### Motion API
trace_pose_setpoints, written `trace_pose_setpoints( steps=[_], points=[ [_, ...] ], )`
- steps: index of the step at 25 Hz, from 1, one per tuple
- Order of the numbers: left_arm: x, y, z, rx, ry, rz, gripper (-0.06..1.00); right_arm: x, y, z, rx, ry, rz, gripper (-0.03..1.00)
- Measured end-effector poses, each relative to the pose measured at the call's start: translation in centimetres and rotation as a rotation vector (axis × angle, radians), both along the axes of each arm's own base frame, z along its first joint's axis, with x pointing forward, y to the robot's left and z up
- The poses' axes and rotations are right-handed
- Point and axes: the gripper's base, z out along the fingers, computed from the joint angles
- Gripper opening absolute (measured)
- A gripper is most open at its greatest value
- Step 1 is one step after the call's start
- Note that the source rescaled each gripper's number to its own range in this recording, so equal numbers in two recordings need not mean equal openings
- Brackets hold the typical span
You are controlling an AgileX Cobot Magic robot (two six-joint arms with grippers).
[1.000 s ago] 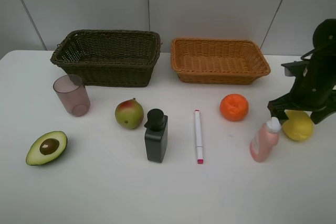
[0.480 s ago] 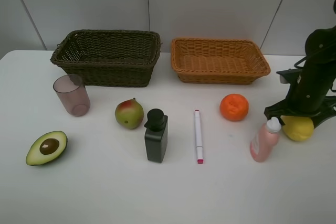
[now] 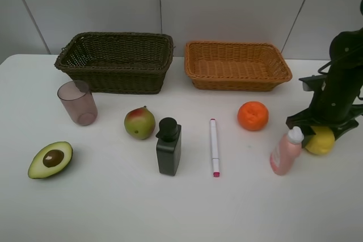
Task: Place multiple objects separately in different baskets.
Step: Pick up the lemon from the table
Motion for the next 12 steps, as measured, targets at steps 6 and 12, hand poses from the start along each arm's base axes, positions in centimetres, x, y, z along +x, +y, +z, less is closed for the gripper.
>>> trace_pose_setpoints(
  steps=[6,12],
  points=[
    [0.0,0.0,0.0,0.0,0.0,0.0,1.0,-0.18,-0.6,0.11,-0.064,0.032,0.054,0.54],
    [0.0,0.0,0.0,0.0,0.0,0.0,1.0,-0.23,-0.7,0.14,-0.075,0.039,0.062,0.54]
  ],
)
